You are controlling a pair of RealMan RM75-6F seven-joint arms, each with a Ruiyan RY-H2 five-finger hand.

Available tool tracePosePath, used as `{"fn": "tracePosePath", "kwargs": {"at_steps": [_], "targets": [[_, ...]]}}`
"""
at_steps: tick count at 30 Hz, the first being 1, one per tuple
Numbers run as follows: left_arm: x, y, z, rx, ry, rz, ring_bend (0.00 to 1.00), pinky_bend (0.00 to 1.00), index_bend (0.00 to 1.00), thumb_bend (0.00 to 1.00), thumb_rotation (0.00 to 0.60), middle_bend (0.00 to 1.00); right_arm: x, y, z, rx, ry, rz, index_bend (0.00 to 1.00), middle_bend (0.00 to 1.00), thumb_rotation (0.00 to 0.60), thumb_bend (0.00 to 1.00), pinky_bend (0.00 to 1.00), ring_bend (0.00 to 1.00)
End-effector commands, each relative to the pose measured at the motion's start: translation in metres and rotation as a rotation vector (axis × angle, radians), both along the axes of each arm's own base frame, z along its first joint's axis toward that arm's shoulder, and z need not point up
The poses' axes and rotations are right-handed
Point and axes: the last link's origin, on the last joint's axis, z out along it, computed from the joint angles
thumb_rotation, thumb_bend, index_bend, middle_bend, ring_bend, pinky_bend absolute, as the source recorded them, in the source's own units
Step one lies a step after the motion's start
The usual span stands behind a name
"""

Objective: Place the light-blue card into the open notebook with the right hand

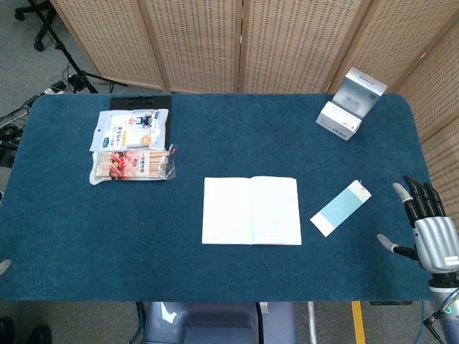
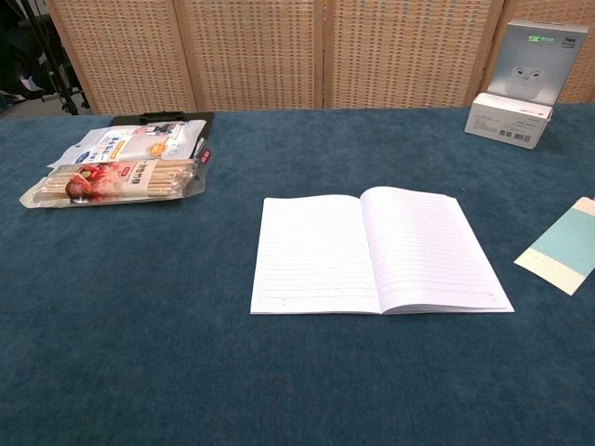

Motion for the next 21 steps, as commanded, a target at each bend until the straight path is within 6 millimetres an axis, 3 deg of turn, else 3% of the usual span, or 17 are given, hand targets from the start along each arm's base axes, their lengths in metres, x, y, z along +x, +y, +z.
{"fn": "tracePosePath", "kwargs": {"at_steps": [1, 15, 21], "targets": [[0.000, 0.000, 0.001, 0.002, 0.000, -0.002, 0.00, 0.00, 0.00, 0.00, 0.600, 0.00, 0.000, 0.000, -0.001, 0.001, 0.005, -0.001, 0.00, 0.00, 0.600, 0.00, 0.00, 0.00], [-0.002, 0.005, 0.003, 0.010, -0.008, 0.013, 0.00, 0.00, 0.00, 0.00, 0.600, 0.00, -0.001, -0.008, -0.009, 0.043, 0.035, -0.017, 0.00, 0.00, 0.600, 0.00, 0.00, 0.00], [-0.004, 0.011, 0.006, 0.014, -0.017, 0.028, 0.00, 0.00, 0.00, 0.00, 0.600, 0.00, -0.001, -0.027, -0.010, 0.075, 0.097, -0.002, 0.00, 0.00, 0.600, 0.00, 0.00, 0.00]]}}
